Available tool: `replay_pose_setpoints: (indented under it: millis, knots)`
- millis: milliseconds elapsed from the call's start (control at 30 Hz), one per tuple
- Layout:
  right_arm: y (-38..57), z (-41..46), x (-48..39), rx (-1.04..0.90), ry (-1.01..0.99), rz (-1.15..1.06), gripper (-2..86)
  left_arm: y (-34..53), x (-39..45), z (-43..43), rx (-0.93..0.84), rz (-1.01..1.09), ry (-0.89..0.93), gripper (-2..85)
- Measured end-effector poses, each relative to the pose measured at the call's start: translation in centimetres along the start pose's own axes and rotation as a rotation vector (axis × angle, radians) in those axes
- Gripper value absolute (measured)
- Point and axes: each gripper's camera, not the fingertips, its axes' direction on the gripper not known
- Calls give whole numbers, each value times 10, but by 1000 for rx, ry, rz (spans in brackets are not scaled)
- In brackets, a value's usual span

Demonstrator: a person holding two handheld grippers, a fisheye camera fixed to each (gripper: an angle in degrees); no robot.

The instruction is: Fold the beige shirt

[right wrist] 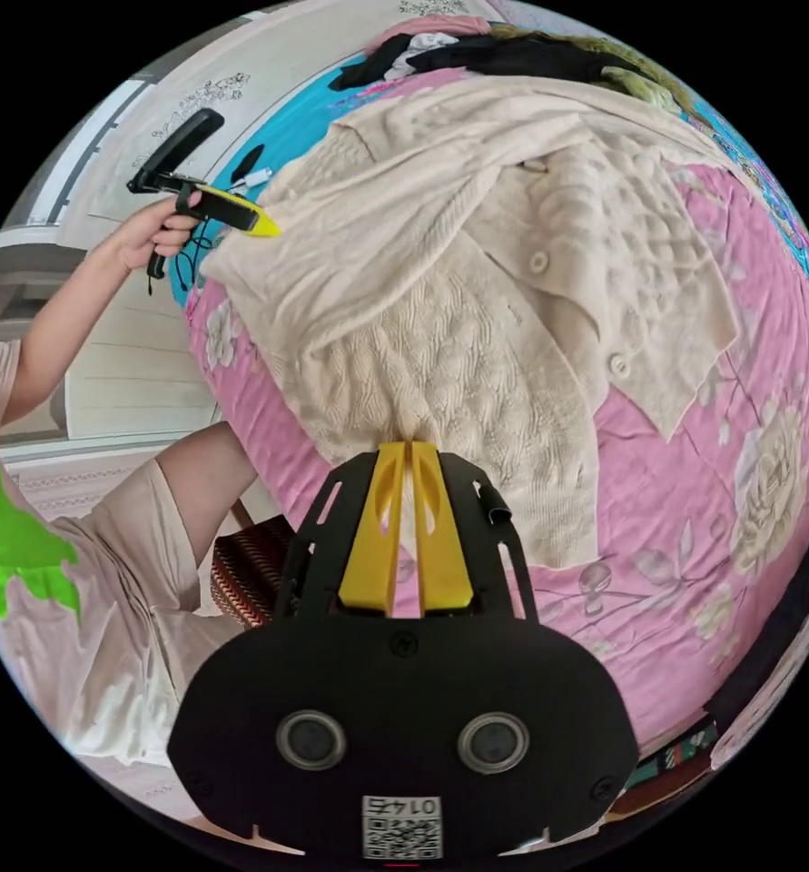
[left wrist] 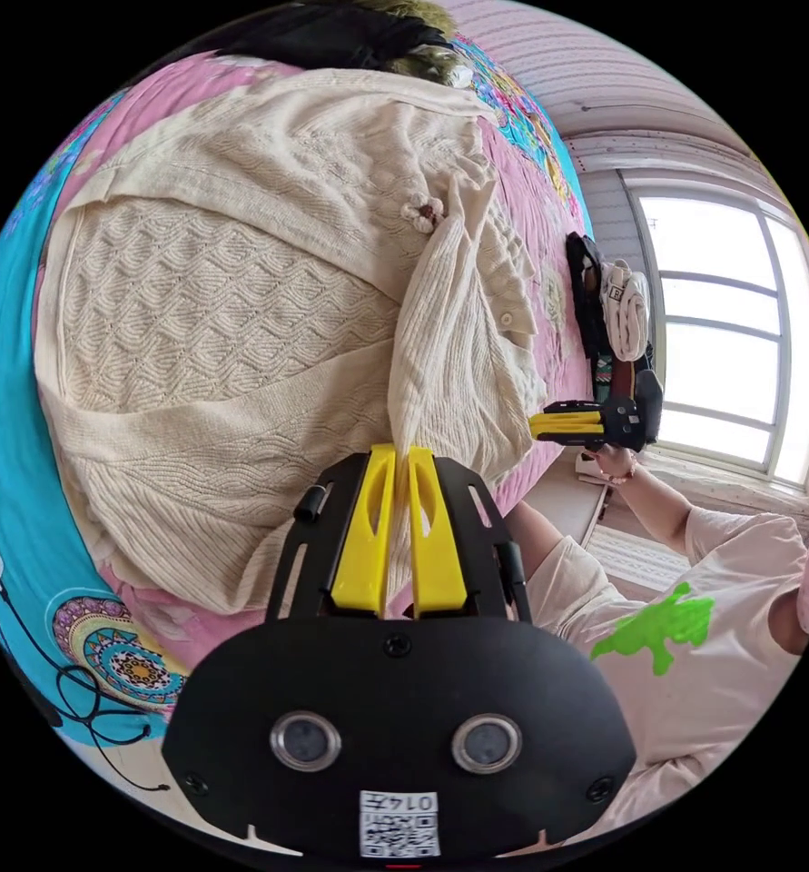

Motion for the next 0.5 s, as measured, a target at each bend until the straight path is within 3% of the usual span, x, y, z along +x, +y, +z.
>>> replay_pose_setpoints:
  millis: [100,267,500]
  knots:
    - [4,5,8,-60,-134,35,27,-8,6,9,-42,19,-39,19]
    - [5,-50,30,60,-168,54,63,-11,39,-6,31,101,-166,81]
    - [-24,-126,76,256,-148,137,110,-31,112,-17,165,240,-752,101]
